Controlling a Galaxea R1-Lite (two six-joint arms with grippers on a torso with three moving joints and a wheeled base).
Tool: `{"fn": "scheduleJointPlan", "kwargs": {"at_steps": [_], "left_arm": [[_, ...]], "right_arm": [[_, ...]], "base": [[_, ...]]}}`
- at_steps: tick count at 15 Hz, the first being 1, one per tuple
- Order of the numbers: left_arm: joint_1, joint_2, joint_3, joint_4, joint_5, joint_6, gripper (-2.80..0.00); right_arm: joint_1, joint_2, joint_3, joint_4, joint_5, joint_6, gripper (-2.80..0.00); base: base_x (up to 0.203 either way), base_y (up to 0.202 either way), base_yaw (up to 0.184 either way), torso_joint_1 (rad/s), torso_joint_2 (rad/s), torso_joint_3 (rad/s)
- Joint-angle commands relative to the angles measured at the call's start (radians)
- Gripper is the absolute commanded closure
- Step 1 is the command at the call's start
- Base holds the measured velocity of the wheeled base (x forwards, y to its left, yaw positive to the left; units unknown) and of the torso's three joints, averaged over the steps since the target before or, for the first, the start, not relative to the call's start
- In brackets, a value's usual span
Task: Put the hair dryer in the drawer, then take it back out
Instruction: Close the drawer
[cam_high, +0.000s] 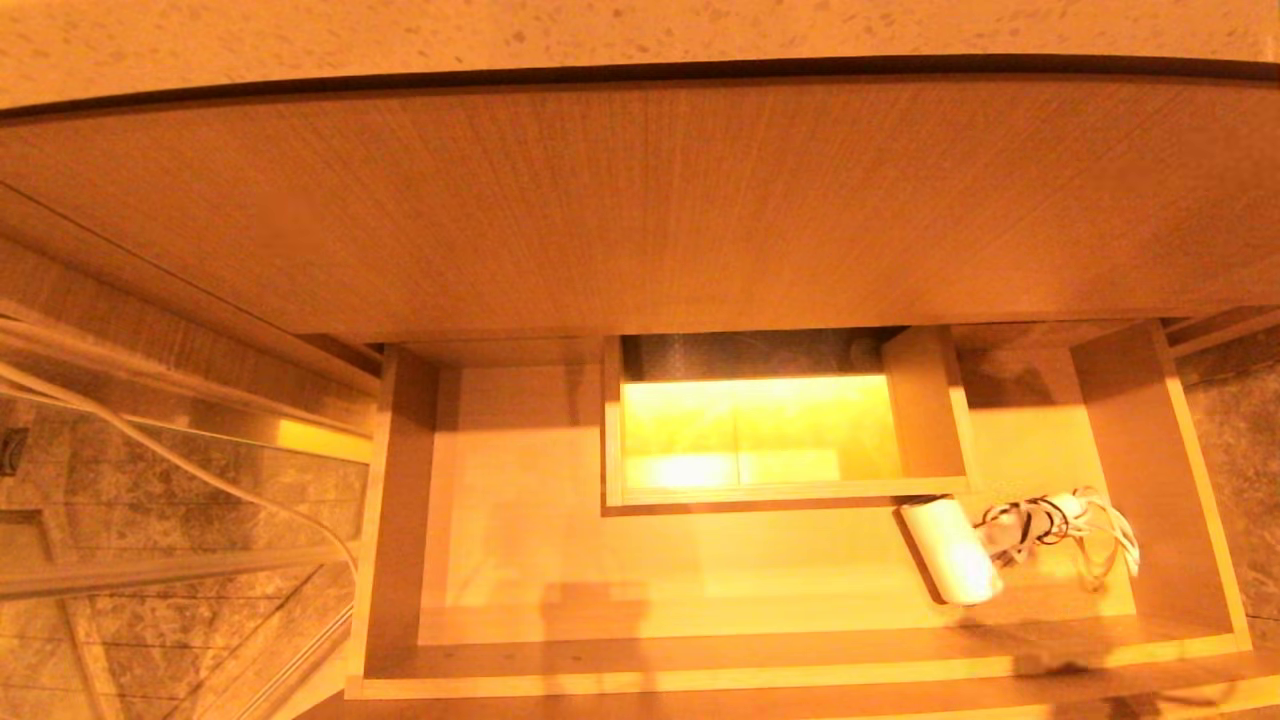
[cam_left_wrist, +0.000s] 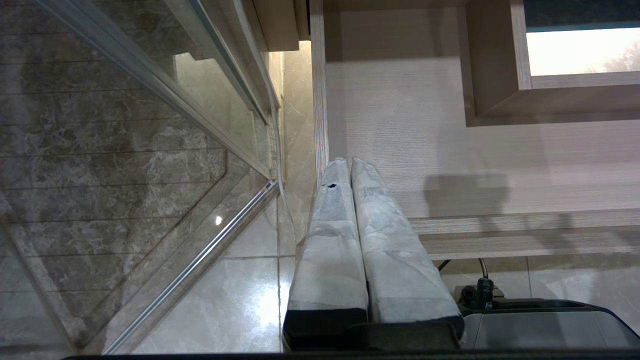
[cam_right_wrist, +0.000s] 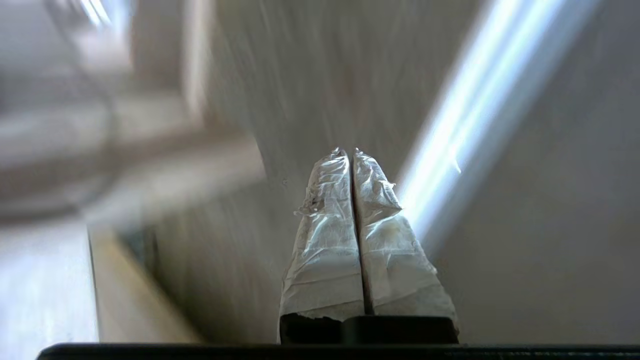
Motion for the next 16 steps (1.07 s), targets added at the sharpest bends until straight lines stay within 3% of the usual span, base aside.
{"fn": "scheduleJointPlan", "kwargs": {"at_steps": [1,3,6,9,12,16], "left_arm": [[0.000,0.000,0.000,0.000,0.000,0.000,0.00],[0.000,0.000,0.000,0.000,0.000,0.000,0.00],[0.000,0.000,0.000,0.000,0.000,0.000,0.00],[0.000,0.000,0.000,0.000,0.000,0.000,0.00],[0.000,0.000,0.000,0.000,0.000,0.000,0.00],[0.000,0.000,0.000,0.000,0.000,0.000,0.00]], "right_arm": [[-0.070,-0.128,-0.018,0.270,-0.019,0.053,0.00],[-0.142,-0.091,-0.030,0.424,-0.007,0.141,0.00],[-0.158,0.052,-0.041,0.530,0.023,0.295,0.00],[-0.158,0.219,-0.064,0.570,0.180,0.489,0.00],[-0.159,0.359,-0.107,0.578,0.301,0.538,0.00],[-0.158,0.513,-0.145,0.579,0.339,0.533,0.00]], "base": [[0.000,0.000,0.000,0.000,0.00,0.000],[0.000,0.000,0.000,0.000,0.00,0.000],[0.000,0.000,0.000,0.000,0.00,0.000],[0.000,0.000,0.000,0.000,0.00,0.000],[0.000,0.000,0.000,0.000,0.00,0.000],[0.000,0.000,0.000,0.000,0.00,0.000]]}}
